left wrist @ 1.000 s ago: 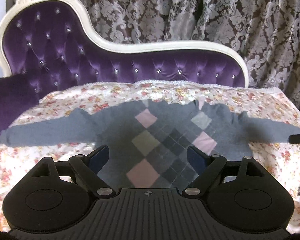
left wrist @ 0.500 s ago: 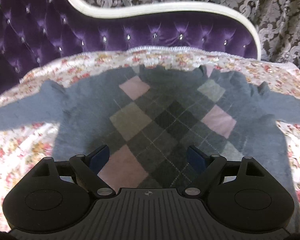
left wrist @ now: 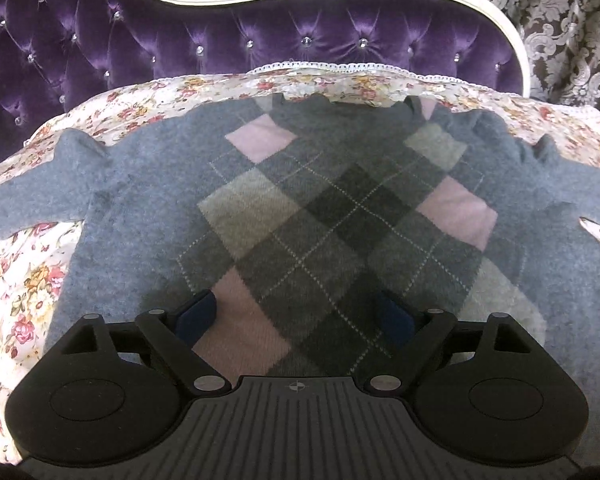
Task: Fold small clothes
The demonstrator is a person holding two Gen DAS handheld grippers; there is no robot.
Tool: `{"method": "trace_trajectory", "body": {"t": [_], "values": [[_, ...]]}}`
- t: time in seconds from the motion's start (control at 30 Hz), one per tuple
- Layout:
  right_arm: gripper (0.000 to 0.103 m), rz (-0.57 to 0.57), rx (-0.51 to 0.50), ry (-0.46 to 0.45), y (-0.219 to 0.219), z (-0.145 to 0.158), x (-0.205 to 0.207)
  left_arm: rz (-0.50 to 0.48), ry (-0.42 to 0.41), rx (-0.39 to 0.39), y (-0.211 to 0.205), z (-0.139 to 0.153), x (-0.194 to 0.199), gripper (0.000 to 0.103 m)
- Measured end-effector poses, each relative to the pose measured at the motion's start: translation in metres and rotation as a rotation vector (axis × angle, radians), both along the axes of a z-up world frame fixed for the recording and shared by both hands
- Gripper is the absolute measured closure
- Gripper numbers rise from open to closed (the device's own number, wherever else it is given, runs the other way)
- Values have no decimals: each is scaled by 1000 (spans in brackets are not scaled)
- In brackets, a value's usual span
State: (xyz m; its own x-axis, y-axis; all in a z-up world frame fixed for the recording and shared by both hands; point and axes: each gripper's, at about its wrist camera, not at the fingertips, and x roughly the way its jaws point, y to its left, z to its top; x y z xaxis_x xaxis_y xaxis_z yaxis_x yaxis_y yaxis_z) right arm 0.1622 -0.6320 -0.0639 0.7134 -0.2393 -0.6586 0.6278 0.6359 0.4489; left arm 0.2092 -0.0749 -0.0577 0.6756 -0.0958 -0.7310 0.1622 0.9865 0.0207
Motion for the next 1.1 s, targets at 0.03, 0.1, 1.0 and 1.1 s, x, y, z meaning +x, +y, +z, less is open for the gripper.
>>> {"method": "trace_trajectory", "body": {"t": [0.03,0.1,1.0,1.1], "values": [[46,-8,-2,-4,-3,-1,2,-1,-1,1,-1,-1,1,15],[57,-16,-30,16,-6,-1,10,-3,-3,-3,-1,-1,2,15],[92,831,-278,-176,405,158,168,180,4,-105,129,40,-24,17],[92,918,-296,-148,467,123,182,208,8,-103,144,38,-23,17]]}}
